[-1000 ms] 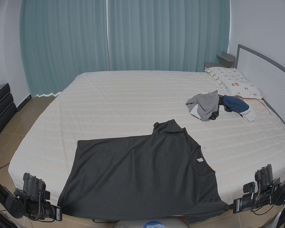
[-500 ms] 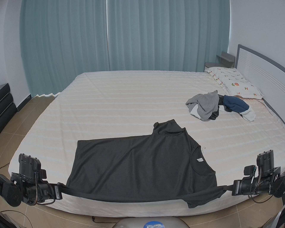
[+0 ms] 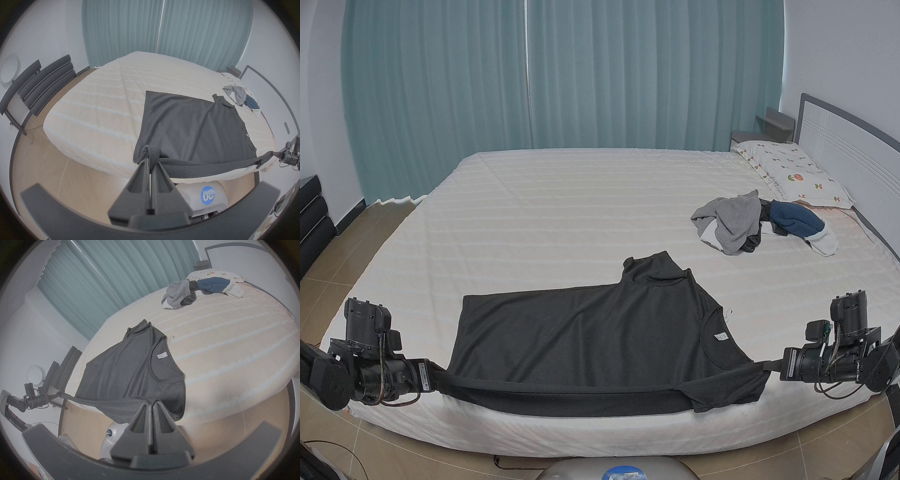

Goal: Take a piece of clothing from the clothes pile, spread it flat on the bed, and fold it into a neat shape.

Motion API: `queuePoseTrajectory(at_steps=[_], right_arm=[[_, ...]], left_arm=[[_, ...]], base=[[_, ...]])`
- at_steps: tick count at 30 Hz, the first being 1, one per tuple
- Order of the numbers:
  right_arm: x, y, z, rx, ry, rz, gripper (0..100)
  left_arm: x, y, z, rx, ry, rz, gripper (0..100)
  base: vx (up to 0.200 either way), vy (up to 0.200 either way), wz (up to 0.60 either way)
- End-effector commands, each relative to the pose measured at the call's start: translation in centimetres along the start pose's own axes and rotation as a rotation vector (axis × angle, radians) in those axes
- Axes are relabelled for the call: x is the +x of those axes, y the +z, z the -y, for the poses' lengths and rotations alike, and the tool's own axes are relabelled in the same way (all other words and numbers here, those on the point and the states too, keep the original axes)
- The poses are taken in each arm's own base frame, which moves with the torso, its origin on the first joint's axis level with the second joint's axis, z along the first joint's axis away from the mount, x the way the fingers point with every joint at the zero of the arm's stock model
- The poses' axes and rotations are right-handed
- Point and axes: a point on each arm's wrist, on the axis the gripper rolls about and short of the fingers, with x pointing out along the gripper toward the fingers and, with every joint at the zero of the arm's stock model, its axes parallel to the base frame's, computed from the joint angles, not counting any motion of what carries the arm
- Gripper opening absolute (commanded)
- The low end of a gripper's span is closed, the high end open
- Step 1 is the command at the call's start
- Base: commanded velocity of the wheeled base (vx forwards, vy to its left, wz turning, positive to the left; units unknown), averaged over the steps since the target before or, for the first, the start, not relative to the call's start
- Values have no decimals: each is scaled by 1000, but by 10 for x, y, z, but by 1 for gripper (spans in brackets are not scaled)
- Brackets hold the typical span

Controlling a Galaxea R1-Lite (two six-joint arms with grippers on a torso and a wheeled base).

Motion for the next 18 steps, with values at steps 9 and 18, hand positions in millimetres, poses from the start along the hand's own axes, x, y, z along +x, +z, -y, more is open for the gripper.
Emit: queuePoseTrajectory(at_steps=[9,18], right_arm=[[26,11,5,9,-12,-23,0],[46,21,7,9,-12,-27,0]], left_arm=[[33,7,4,5,19,-73,0],[55,18,5,-4,31,-87,0]], base=[[0,0,0],[0,0,0]])
